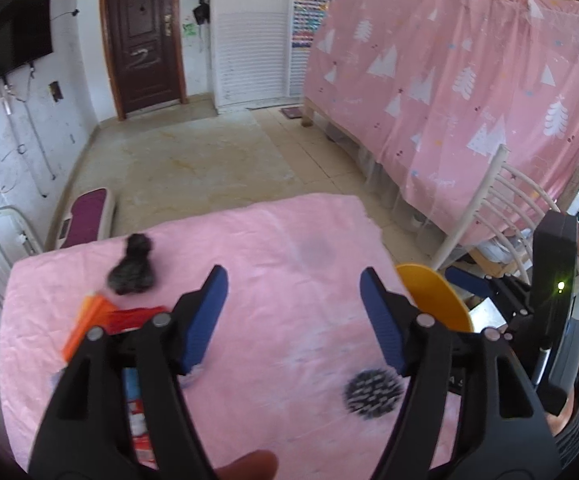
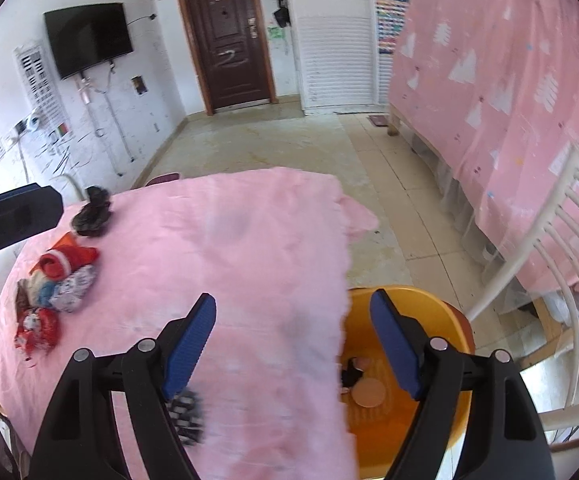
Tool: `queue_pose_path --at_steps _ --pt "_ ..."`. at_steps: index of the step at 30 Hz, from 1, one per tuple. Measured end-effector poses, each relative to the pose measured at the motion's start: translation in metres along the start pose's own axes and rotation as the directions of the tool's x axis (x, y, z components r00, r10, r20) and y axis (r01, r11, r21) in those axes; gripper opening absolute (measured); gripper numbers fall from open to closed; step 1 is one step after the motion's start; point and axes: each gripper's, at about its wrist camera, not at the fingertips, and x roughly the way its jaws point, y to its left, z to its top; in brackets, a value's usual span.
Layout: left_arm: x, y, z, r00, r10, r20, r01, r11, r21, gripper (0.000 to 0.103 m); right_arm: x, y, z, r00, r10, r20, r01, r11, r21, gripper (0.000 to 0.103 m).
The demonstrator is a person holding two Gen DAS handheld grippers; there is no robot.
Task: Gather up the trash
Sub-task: 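Drop the sock into the orange bin with the left gripper, then grasp the Hello Kitty snack bag with the right gripper while the left grasps the purple sock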
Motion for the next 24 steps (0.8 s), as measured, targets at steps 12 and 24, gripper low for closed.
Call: queue_pose_path --at_steps 12,24 --pt "-0.031 0.089 -0.022 0.997 0.078 0.010 -0.077 0.993 -0.085 0.068 0.011 0.096 0.002 0.998 0.056 -0.030 -0.059 0.992 -0.108 0.069" --pt "-0.044 0.168 -0.056 0.991 0.133 -0.029 -0.136 0.973 -0.187 0.068 0.031 0.169 -0.001 0.990 0.116 -0.082 -0.129 0.975 -0.178 0.069"
